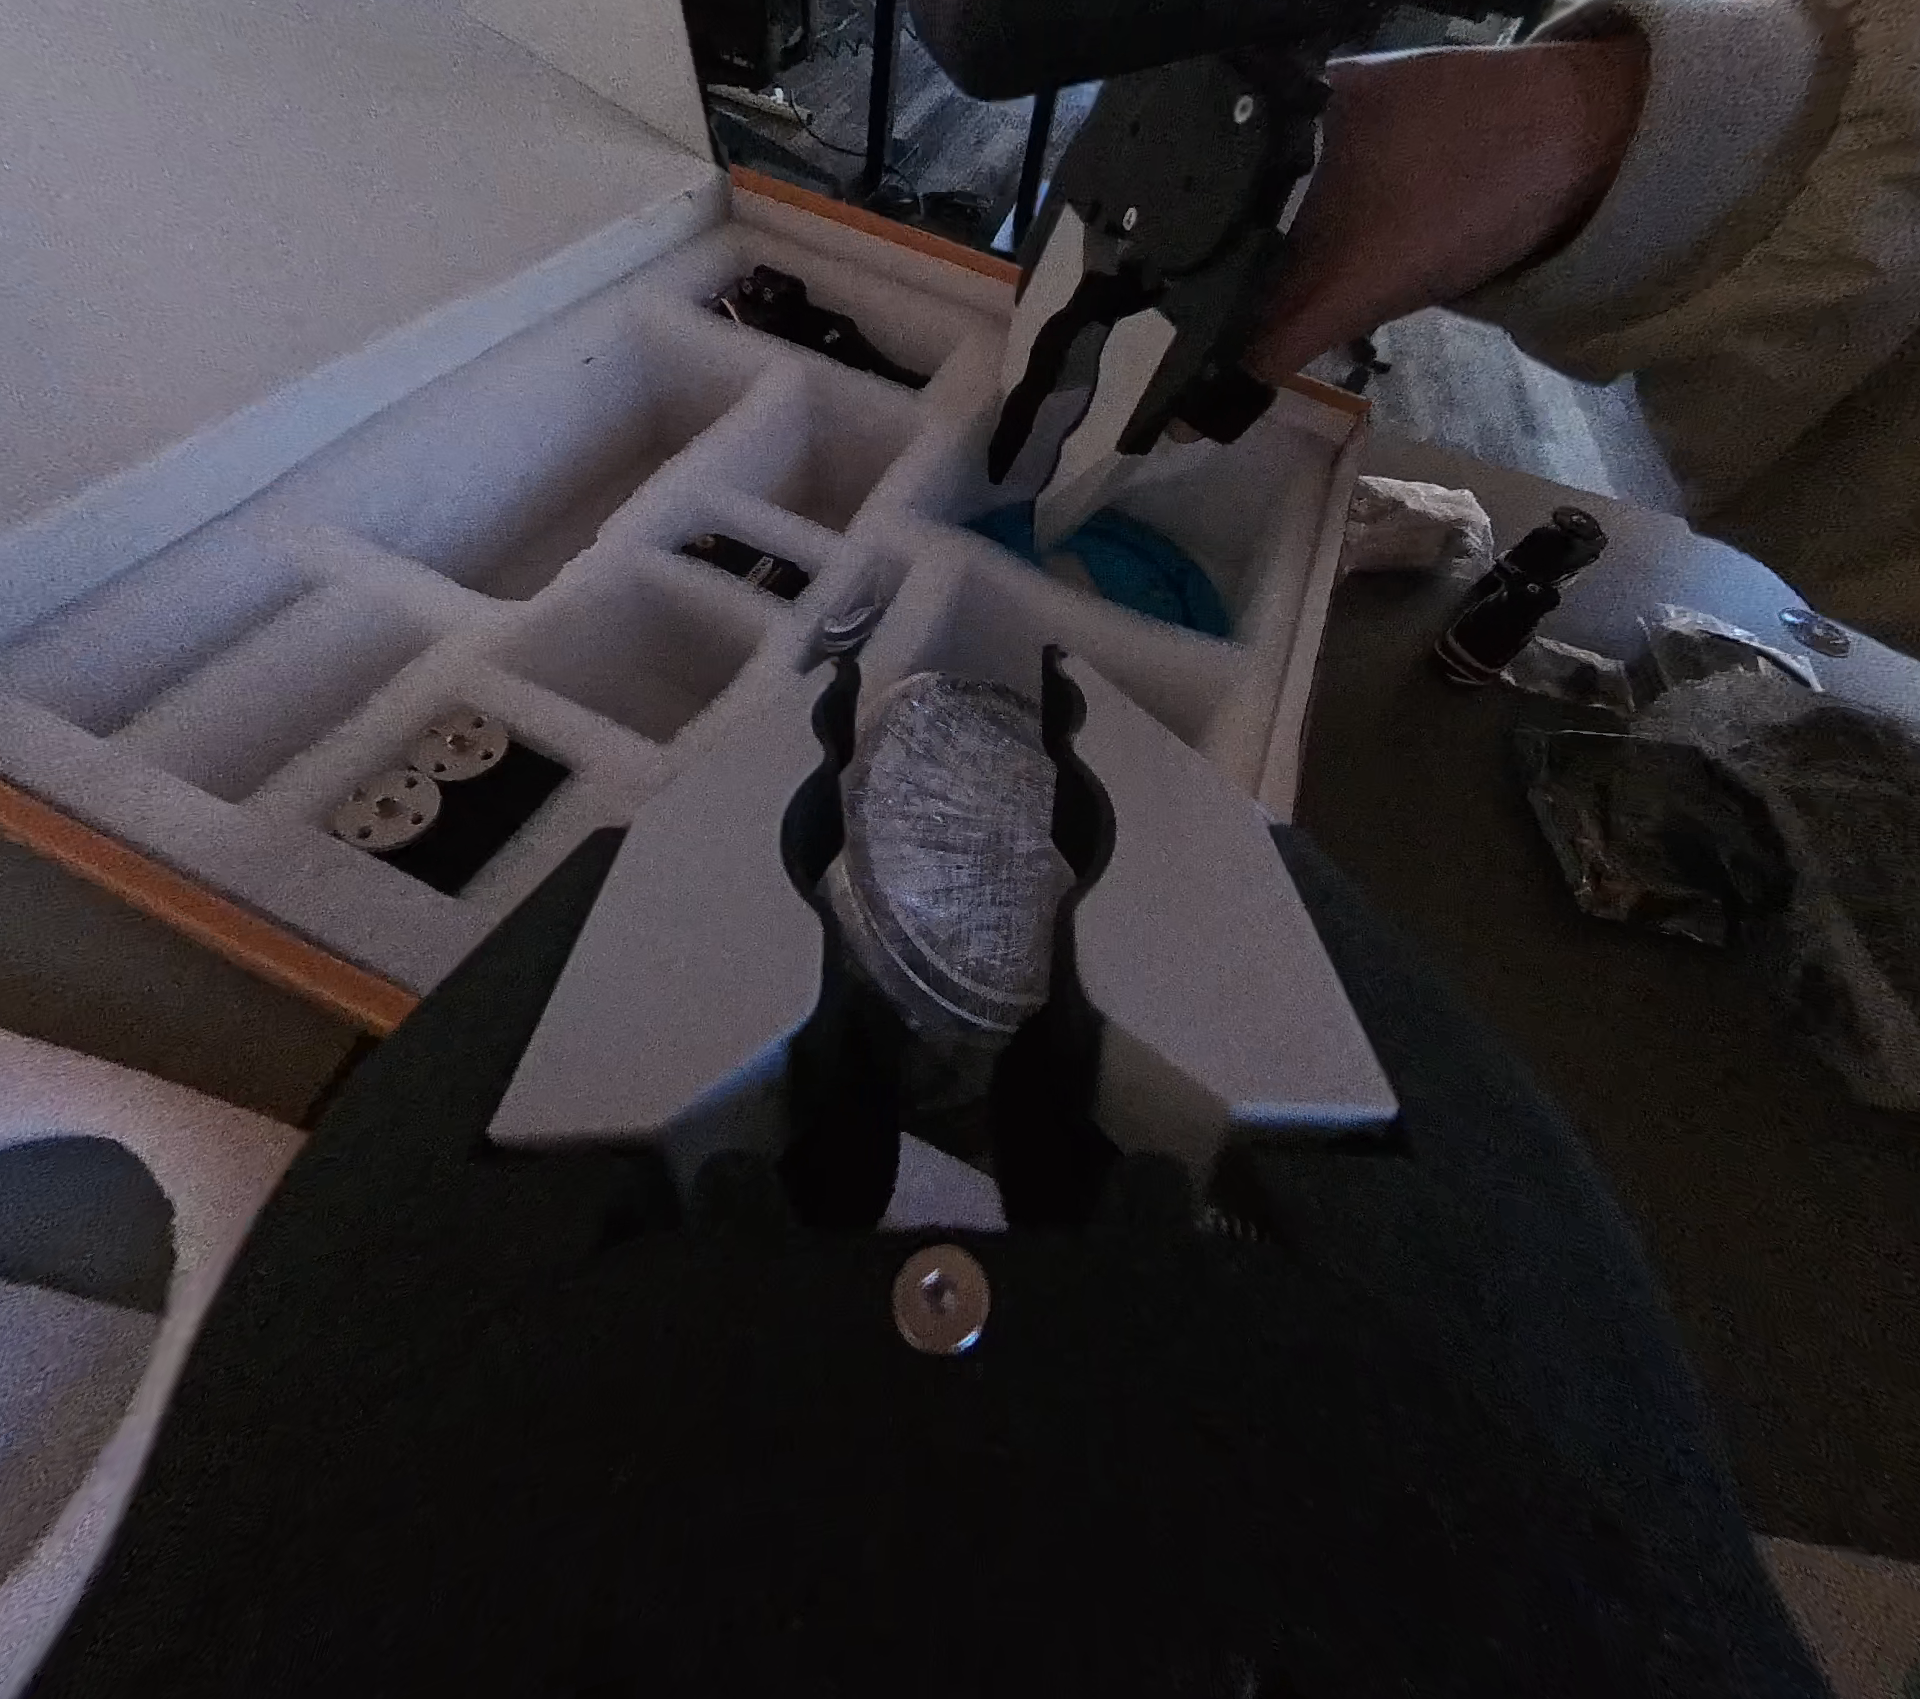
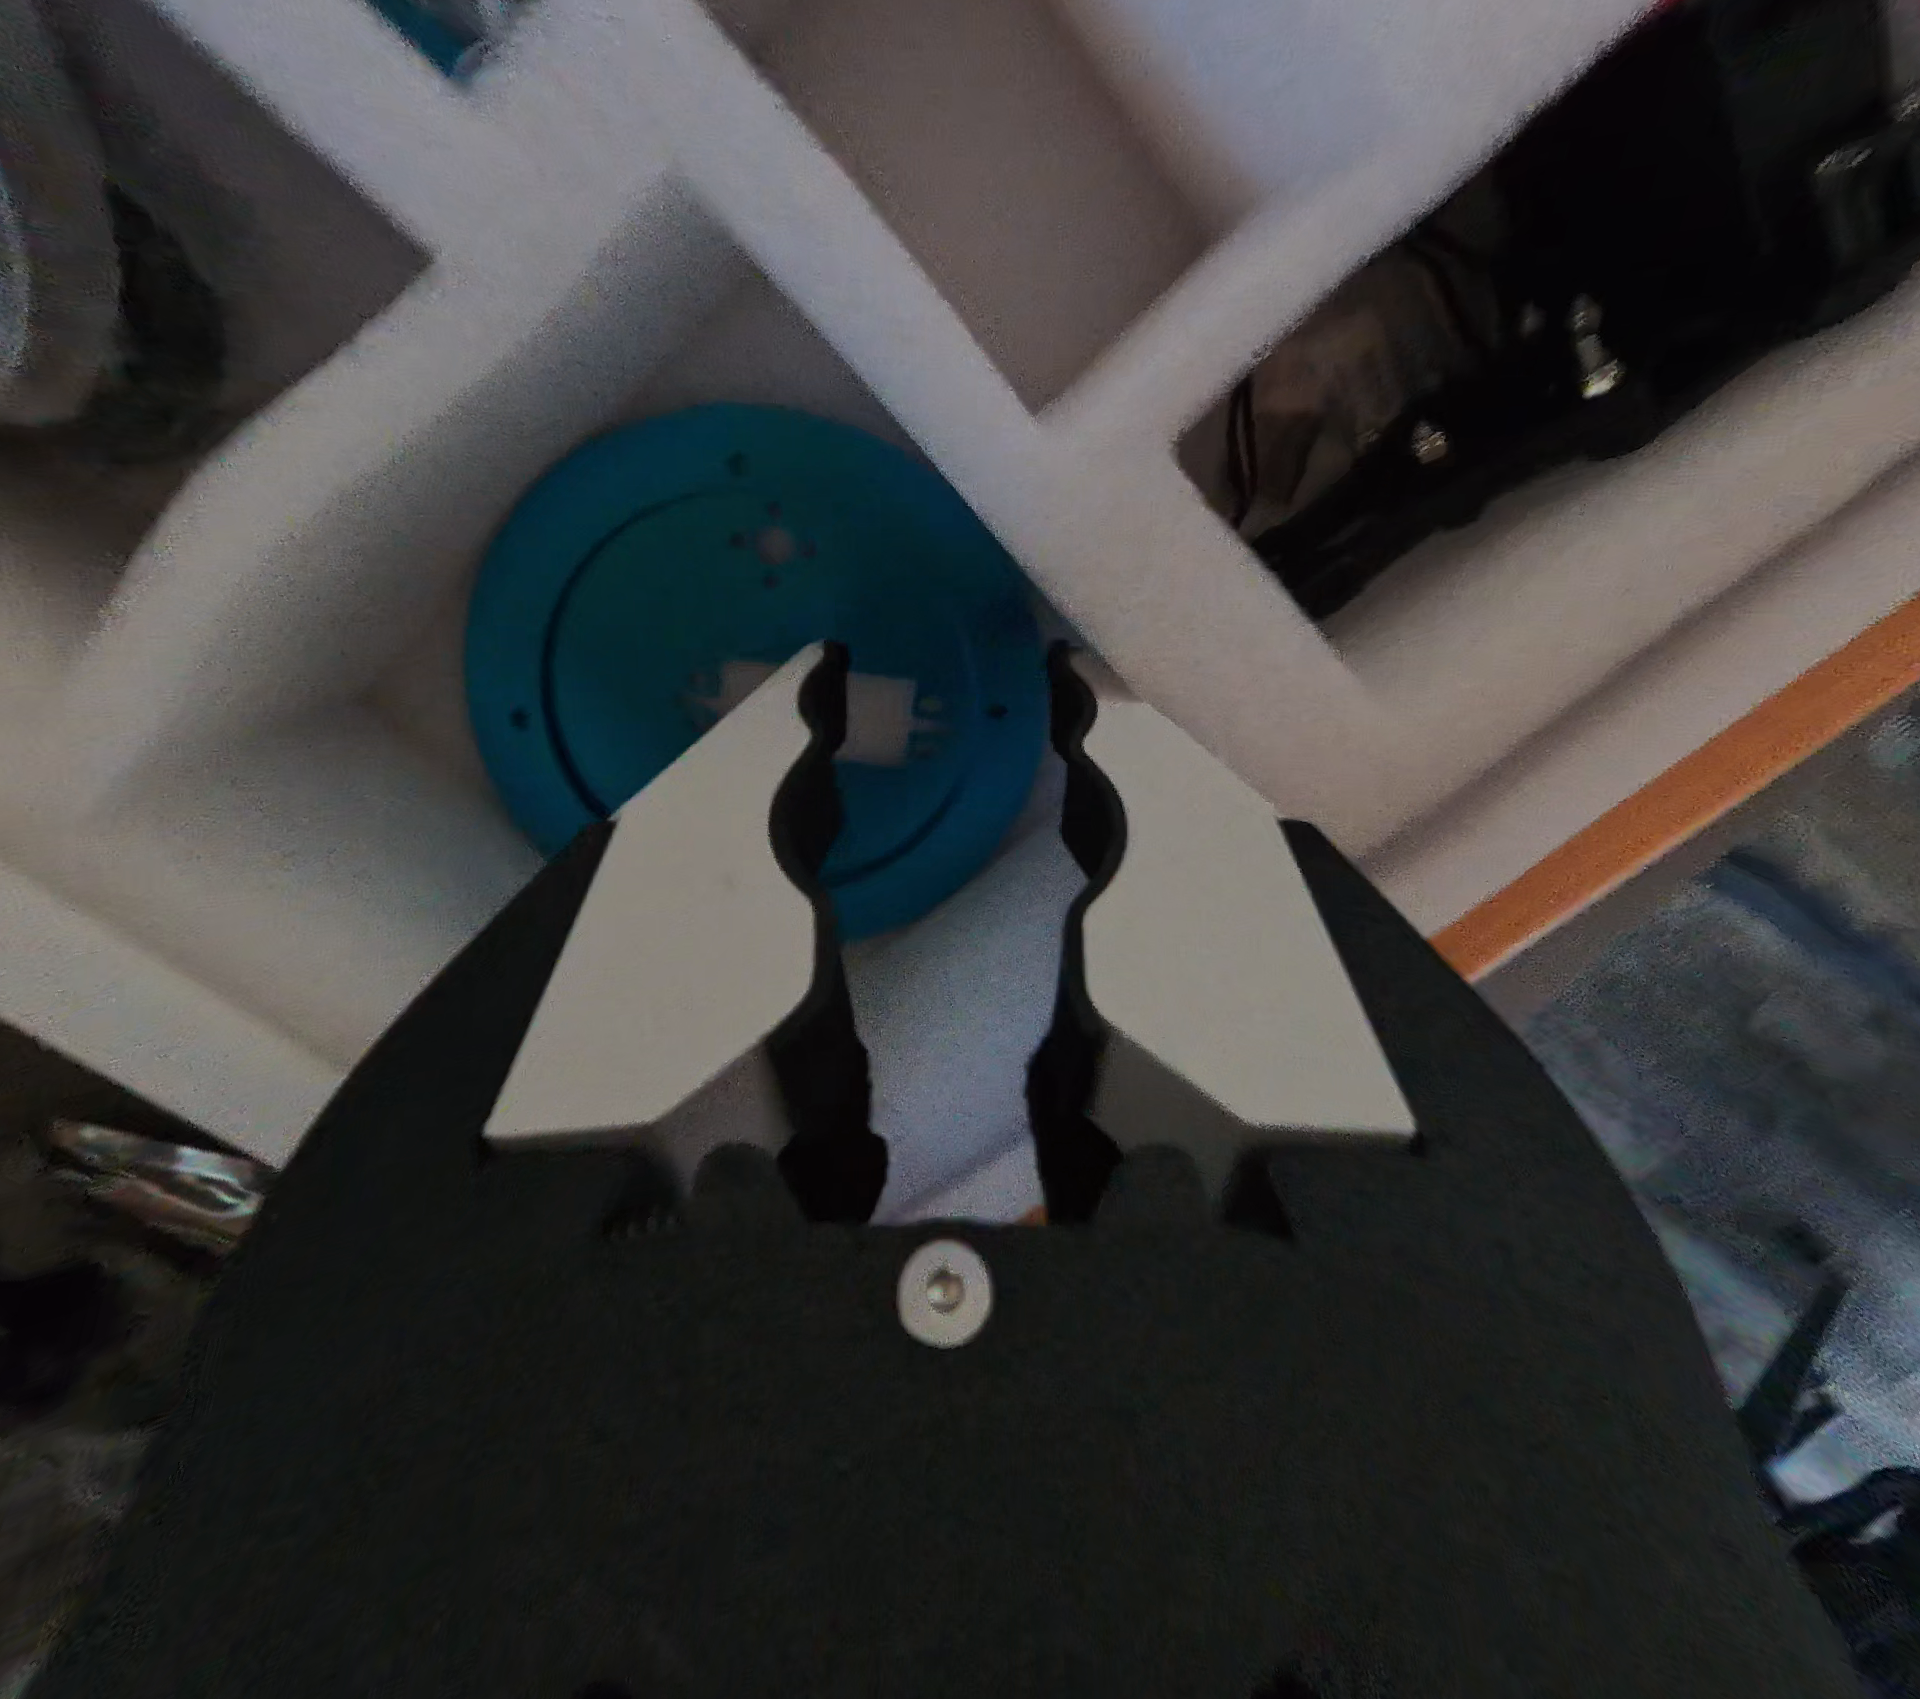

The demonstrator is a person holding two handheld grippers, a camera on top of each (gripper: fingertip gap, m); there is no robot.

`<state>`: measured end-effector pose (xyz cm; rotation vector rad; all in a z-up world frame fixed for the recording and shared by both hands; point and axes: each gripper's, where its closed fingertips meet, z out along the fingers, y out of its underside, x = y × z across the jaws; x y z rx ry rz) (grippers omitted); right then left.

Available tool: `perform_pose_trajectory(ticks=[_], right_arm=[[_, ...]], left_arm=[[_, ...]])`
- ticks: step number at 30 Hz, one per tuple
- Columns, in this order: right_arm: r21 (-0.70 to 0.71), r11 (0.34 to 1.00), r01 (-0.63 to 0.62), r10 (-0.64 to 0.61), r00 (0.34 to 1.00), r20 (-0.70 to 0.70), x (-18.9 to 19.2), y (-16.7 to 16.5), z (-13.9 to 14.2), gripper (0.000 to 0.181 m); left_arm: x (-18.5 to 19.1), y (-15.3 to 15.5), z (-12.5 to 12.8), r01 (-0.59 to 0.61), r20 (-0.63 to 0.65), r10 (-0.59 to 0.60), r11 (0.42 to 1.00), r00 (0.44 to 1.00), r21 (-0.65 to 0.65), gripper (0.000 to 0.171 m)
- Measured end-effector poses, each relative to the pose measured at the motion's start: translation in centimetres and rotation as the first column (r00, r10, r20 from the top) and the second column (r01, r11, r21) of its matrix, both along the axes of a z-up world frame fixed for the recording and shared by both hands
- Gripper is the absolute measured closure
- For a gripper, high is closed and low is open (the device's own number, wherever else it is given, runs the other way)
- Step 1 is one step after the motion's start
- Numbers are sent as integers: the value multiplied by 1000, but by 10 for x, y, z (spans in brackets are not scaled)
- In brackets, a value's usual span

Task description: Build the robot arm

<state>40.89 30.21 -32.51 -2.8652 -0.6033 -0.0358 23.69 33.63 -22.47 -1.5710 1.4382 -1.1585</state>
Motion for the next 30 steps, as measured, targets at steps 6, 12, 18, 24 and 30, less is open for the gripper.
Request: perform_pose_trajectory(ticks=[6,12,18,24,30], right_arm=[[-3,995,96,-96,995,22,-5,-1,-1,127],[-12,996,91,-92,982,-163,-51,9,-9,130],[122,898,-423,426,905,5,-69,7,-7,140],[57,555,-830,802,552,229,-52,13,-10,143],[-16,457,-889,886,454,90,-57,8,-9,155]], left_arm=[[-2,-2,1,62,134,-37,980,990,-191,144],[-10,-3,0,77,125,-44,959,991,-272,144],[-24,-11,23,87,121,-66,980,990,-180,143],[-33,-33,33,143,76,-133,980,988,-136,143],[-51,-57,31,185,-4,-185,983,983,-1,142]])
